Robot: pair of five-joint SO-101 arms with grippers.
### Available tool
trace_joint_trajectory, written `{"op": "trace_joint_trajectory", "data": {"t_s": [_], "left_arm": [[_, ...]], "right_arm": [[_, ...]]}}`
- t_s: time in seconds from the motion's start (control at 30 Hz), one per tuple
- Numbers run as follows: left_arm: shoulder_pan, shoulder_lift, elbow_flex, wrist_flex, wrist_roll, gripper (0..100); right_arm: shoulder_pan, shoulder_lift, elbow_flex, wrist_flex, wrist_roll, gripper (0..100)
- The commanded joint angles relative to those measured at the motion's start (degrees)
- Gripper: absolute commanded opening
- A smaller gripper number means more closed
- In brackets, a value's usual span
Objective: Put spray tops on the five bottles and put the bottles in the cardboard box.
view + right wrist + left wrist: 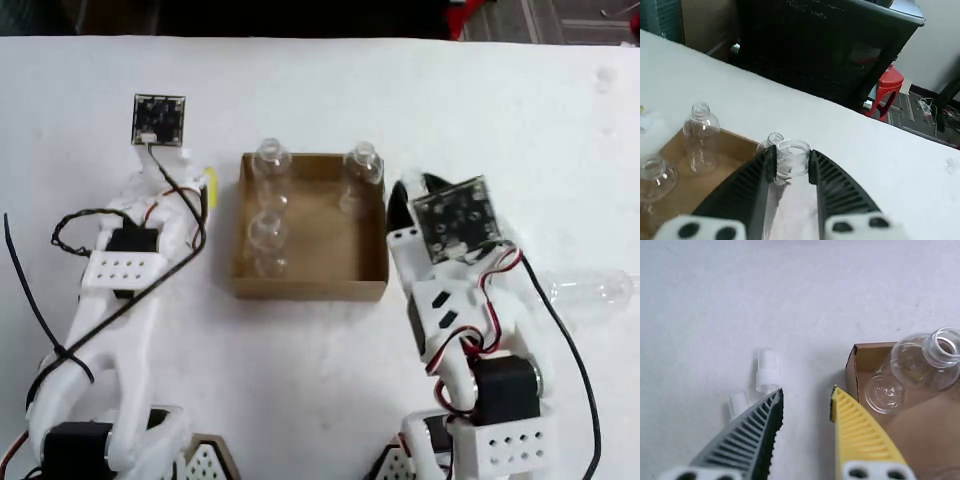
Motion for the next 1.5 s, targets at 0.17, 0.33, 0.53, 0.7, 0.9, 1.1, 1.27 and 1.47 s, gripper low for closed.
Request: {"op": "trace_joint_trajectory", "data": {"t_s": [0.17, 0.33, 0.53, 0.7, 0.9, 1.1, 1.27, 1.47], "left_arm": [[0.0, -0.1, -0.4, -1.3, 0.2, 15], [0.0, -0.1, -0.4, -1.3, 0.2, 15], [0.0, -0.1, -0.4, -1.3, 0.2, 15], [0.0, -0.1, -0.4, -1.3, 0.2, 15], [0.0, -0.1, -0.5, -1.3, 0.2, 15], [0.0, -0.1, -0.7, -1.3, 0.2, 15], [0.0, -0.1, -0.7, -1.3, 0.2, 15], [0.0, -0.1, -0.6, -1.3, 0.2, 15]], "right_arm": [[-3.8, -0.3, 5.9, -15.5, -6.5, 1.5], [-7.2, -0.3, 9.8, -22.0, -6.5, 1.5], [-10.1, -0.4, 13.5, -26.9, -6.9, 6.6], [-10.2, -0.4, 19.5, -31.2, -6.4, 6.8], [-8.0, -0.9, 26.0, -41.5, -6.3, 6.2], [-12.6, -0.2, 29.2, -50.4, -0.2, 1.9], [-14.9, 8.2, 30.4, -61.7, -0.4, 1.9], [-14.9, 24.4, 26.1, -70.5, -0.4, 1.9]]}}
